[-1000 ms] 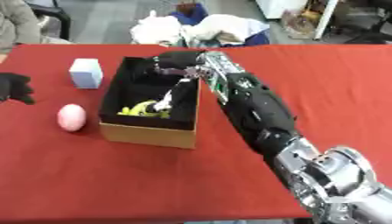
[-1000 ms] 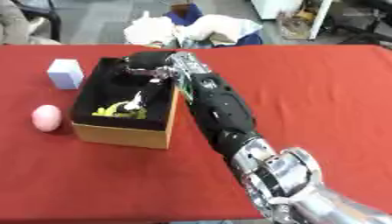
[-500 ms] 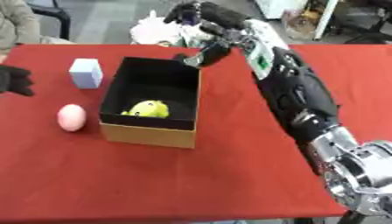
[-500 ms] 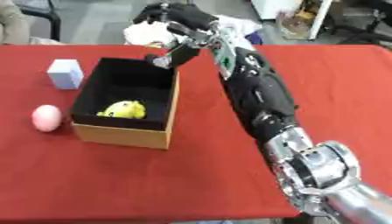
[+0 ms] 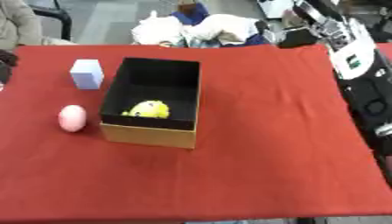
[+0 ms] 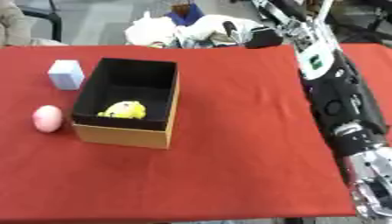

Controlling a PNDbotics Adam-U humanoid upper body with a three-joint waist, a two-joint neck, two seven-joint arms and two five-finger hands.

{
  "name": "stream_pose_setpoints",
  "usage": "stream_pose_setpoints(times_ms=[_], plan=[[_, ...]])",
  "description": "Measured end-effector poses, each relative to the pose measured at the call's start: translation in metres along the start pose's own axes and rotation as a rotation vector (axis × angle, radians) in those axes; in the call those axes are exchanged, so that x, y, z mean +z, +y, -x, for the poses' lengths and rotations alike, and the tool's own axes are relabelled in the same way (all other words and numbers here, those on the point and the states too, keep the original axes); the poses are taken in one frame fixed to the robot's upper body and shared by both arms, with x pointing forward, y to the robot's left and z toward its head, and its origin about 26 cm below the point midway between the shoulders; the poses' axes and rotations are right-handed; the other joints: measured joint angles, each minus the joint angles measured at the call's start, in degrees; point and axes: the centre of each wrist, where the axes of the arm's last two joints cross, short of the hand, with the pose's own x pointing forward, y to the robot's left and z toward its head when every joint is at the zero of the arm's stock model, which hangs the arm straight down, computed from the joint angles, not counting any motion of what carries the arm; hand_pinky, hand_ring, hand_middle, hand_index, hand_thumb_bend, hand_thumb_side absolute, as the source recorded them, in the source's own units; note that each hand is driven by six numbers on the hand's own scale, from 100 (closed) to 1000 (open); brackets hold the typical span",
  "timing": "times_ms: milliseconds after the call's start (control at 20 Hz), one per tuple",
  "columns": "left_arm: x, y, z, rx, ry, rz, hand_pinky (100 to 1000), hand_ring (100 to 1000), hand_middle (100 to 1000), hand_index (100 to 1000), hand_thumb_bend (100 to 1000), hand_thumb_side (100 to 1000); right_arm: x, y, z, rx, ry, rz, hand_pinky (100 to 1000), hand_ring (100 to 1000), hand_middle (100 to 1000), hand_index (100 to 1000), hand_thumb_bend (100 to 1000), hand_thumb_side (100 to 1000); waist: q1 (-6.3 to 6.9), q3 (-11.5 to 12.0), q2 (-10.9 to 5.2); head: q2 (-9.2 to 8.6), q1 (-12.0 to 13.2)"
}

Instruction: Pick up objects on the table and place them in the box.

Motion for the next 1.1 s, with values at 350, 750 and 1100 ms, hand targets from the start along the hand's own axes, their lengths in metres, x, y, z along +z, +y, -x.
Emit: stream_pose_setpoints(times_ms=[350,750,1100], plan=[[-0.011,0.000,0.024,-0.157,0.062,0.179,653,631,639,771,435,731,0.033,-0.021,0.008,-0.061,0.087,0.087,781,752,749,865,100,410,0.01,-0.7,-0.08,0.00,0.8],[-0.037,-0.023,0.041,-0.256,0.114,0.323,649,602,623,775,485,706,0.044,-0.028,0.008,-0.104,0.129,0.140,779,748,742,860,100,477,0.25,-1.0,-0.25,0.00,1.0],[-0.054,-0.052,0.049,-0.269,0.135,0.378,635,577,599,769,458,667,0.046,-0.028,0.008,-0.115,0.137,0.147,779,747,741,860,100,491,0.13,-1.4,-0.09,0.00,1.1]])
